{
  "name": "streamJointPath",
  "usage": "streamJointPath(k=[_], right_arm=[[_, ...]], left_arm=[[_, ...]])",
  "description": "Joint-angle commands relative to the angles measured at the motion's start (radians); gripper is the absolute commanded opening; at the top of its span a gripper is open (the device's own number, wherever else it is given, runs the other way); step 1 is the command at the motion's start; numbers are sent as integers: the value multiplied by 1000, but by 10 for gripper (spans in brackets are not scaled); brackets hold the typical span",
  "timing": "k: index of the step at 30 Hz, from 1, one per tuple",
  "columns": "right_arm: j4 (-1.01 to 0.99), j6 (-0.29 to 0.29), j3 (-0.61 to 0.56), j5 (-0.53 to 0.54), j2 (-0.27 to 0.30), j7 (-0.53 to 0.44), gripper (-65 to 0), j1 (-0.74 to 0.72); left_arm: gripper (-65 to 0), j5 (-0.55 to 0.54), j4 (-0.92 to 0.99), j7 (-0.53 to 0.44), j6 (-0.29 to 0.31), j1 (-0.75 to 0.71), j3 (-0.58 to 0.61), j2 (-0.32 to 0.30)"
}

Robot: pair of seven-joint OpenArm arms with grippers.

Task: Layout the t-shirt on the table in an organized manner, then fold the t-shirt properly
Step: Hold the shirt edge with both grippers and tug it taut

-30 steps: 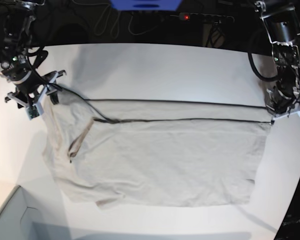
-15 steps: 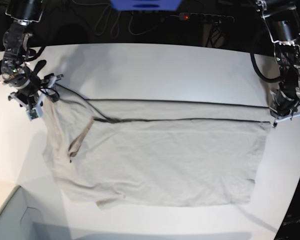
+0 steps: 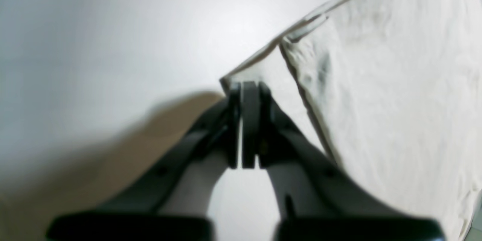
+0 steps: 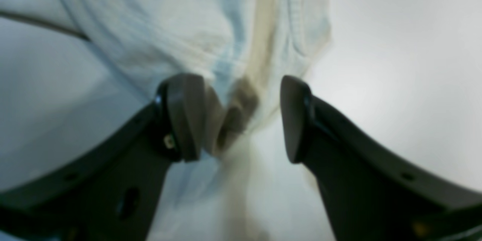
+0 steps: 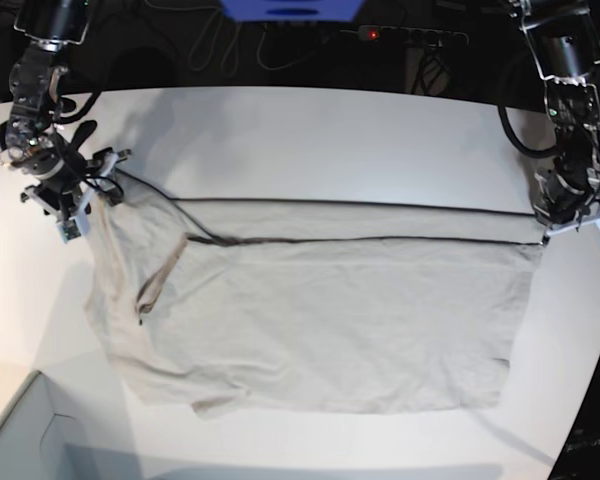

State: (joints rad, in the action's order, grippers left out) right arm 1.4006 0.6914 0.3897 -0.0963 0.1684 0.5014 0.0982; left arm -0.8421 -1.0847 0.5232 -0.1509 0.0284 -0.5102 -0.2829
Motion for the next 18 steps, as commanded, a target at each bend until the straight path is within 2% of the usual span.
streamJointPath(k=[1,3,6,8,10,13,18], right_arm=[[18,7,2,14,13,-19,-324,-7],[18,7,2,14,13,-19,-324,-7],[18,7,2,14,15,-19,-324,-7],[18,7,2,14,15,-19,-324,-7],[18,7,2,14,15,-19,-324,-7],[18,7,2,14,15,-19,-325,-7],[18,7,2,14,15,-19,-325,-7]], left_arm=[[-600,-9,-13,-8,7,12,-5,-17],[-533,-10,-13,-4,7,12,-5,-16],[-365,-10,-13,42,3,18,-8,-16],[-290,-1,-13,44,4,18,-6,-16],[-283,1,-13,42,4,20,-6,-16],[-318,1,-2,35,4,20,-9,-16],[-367,1,120,-47,4,52,-5,-17]])
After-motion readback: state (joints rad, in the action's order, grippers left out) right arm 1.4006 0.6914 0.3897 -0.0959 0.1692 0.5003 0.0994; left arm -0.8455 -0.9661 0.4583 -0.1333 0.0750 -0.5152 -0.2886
